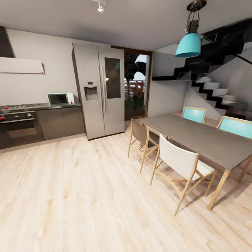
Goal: Pick up the poster from the kitchen countertop and hang it on one of the wall nails in the kitchen.
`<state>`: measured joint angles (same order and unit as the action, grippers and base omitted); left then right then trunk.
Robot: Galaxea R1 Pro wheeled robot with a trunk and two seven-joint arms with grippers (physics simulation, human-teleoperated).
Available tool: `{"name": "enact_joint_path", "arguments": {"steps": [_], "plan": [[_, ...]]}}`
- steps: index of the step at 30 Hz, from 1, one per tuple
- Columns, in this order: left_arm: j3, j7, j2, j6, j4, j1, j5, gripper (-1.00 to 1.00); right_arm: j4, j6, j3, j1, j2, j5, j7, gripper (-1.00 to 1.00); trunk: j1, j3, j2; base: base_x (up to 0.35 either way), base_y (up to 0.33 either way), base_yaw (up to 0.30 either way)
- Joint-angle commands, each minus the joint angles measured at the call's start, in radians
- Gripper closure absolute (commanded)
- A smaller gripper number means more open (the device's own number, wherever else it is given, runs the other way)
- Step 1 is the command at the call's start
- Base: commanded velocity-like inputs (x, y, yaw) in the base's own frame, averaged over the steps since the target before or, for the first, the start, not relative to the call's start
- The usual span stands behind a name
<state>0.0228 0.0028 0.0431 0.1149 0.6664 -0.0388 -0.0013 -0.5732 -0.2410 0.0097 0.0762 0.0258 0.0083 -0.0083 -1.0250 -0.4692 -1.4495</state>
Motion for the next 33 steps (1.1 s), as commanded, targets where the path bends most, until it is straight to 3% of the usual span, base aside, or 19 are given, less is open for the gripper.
{"name": "enact_joint_path", "arguments": {"steps": [1,33], "plan": [[0.001,0.0,0.0,0.002,0.001,0.0,0.0,-1.0,0.001,-0.003,0.001,0.001,0.0,0.001,-0.001,-1.0,0.0,-0.001,0.0,0.0,0.0,0.293],[0.001,0.0,0.0,0.043,-0.008,0.0,0.0,-1.0,0.003,-0.003,0.001,0.001,-0.003,0.001,-0.001,-1.0,0.0,-0.001,0.0,0.0,0.0,0.292]]}}
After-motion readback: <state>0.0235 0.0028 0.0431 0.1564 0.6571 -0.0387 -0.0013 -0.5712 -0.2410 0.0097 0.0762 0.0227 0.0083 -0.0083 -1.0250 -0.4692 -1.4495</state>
